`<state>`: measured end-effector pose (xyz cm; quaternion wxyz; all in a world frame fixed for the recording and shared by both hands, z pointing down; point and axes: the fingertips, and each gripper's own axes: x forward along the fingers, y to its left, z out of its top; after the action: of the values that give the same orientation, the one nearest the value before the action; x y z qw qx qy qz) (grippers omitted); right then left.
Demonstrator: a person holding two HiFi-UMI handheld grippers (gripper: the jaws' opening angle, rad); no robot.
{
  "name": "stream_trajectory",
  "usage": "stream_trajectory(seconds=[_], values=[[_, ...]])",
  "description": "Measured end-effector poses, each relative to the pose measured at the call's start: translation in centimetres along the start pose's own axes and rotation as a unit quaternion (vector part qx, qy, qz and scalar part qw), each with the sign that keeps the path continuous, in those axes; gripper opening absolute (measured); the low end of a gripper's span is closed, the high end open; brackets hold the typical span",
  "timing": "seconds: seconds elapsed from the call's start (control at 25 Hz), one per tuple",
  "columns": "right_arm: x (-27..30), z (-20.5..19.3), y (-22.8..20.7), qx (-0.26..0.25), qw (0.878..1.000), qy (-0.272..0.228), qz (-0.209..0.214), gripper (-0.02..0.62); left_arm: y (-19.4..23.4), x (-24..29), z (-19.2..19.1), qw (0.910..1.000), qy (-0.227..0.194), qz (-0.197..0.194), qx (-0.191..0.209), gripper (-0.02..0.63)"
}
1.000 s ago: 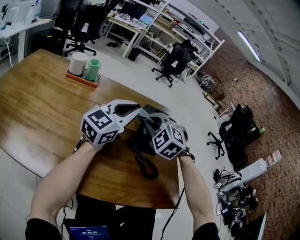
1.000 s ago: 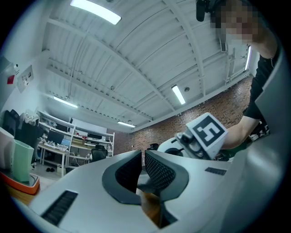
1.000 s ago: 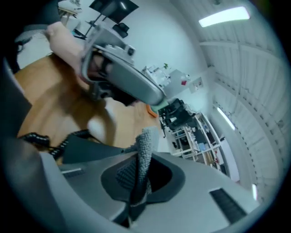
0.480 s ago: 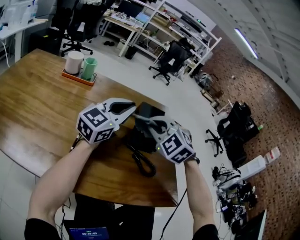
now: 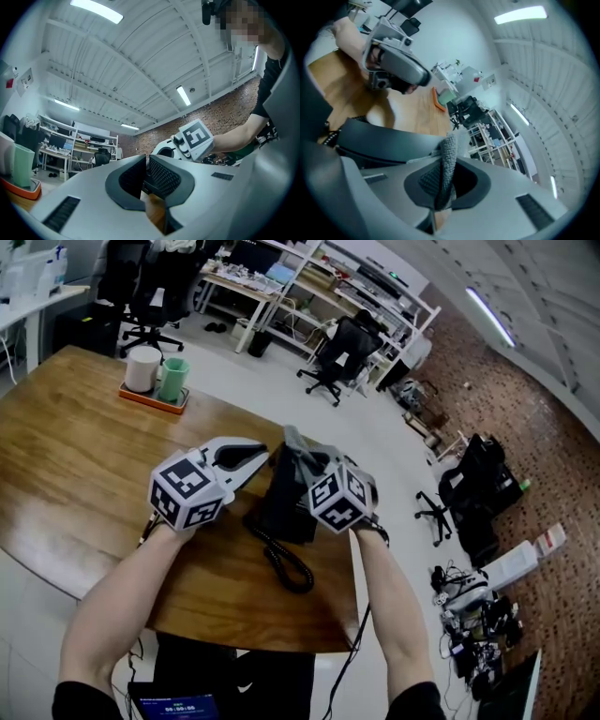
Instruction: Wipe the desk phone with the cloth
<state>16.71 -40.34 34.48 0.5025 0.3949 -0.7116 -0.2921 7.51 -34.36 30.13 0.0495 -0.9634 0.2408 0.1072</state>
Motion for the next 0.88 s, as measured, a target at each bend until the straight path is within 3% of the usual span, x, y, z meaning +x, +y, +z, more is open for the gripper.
stream_trajectory(seconds=[0.24, 0.4, 0.48, 0.56, 0.68, 0.76, 0.88], values=[[-5.3, 0.8, 8.9, -0.097, 0.988, -0.015, 0.116, 0.025, 0.3, -0.2, -0.3, 1.0, 0.005, -0.001, 0.0, 0.017], [-9.7, 0.9, 15.3, -0.174, 0.959, -0.03, 0.22, 0.025, 0.4, -0.2, -0.6, 0.9999, 0.01, -0.001, 0.001, 0.017], [-11.0, 0.3, 16.7, -0.189, 0.947, -0.031, 0.259, 0.025, 0.3, -0.2, -0.7, 0.9999, 0.012, -0.002, 0.002, 0.017], [-10.7, 0.6, 14.2, -0.143, 0.96, -0.05, 0.235, 0.025, 0.3, -0.1, -0.8, 0.9999, 0.011, -0.004, 0.002, 0.017], [-7.4, 1.6, 5.2, -0.011, 0.993, -0.074, 0.09, 0.025, 0.4, -0.2, -0.8, 1.0, 0.009, -0.005, 0.001, 0.017], [-4.8, 0.9, 0.1, 0.048, 0.997, -0.061, -0.002, 0.025, 0.4, -0.2, -0.9, 1.0, 0.007, -0.004, 0.001, 0.017], [-1.6, -0.8, -3.2, 0.082, 0.994, -0.032, -0.057, 0.025, 0.2, 0.0, -0.8, 1.0, 0.005, -0.003, 0.0, 0.017]])
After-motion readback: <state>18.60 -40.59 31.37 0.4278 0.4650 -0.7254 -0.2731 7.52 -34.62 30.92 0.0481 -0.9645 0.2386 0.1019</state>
